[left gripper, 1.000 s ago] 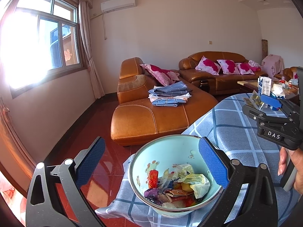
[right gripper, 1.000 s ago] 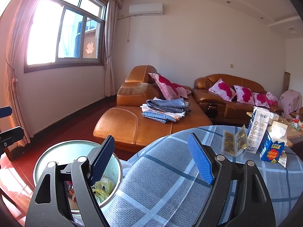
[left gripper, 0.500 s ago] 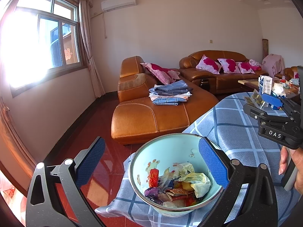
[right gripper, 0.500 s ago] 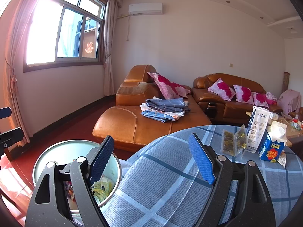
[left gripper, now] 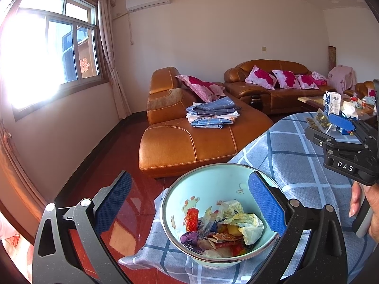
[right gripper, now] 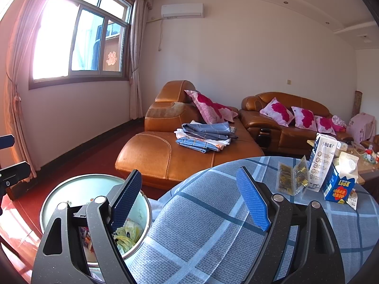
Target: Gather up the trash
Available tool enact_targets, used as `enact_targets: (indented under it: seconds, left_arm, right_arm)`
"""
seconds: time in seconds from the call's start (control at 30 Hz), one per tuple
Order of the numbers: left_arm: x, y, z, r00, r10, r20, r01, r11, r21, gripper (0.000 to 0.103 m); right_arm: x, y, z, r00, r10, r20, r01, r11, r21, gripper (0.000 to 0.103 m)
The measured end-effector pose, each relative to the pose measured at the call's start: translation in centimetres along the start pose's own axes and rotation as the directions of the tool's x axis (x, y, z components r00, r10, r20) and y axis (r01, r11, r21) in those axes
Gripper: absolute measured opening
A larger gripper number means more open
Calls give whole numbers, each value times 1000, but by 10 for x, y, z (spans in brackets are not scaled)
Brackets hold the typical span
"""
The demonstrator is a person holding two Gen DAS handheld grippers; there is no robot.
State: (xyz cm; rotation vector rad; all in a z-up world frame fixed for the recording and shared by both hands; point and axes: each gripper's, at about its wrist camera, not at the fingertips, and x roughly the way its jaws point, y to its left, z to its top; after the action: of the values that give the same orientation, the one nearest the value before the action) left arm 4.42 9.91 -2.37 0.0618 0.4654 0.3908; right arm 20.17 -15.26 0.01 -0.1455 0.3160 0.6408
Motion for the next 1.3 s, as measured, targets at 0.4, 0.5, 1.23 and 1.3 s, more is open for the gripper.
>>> enact_targets:
  seconds: [0.4, 0.5, 1.23, 1.3]
  left_arm:
    - [2, -2, -3, 1000, 11, -13, -10, 1000, 13, 97]
    - [2, -3, -3, 1000, 15, -15, -14, 1000, 19, 97]
    - [1, -8, -3, 999, -15, -31, 16, 1000, 23, 97]
    - [0, -7, -3, 999, -23, -32, 23, 1000, 15, 97]
  right_arm:
    - [1, -2, -1, 1000, -3, -2, 3, 1000, 0, 82]
    - [2, -5, -2, 1000, -4, -5, 4, 1000, 3, 82]
    - [3, -11, -1, 1000, -4, -3, 4, 1000, 12, 87]
    - [0, -13, -2, 1000, -18, -7, 18, 1000, 10, 87]
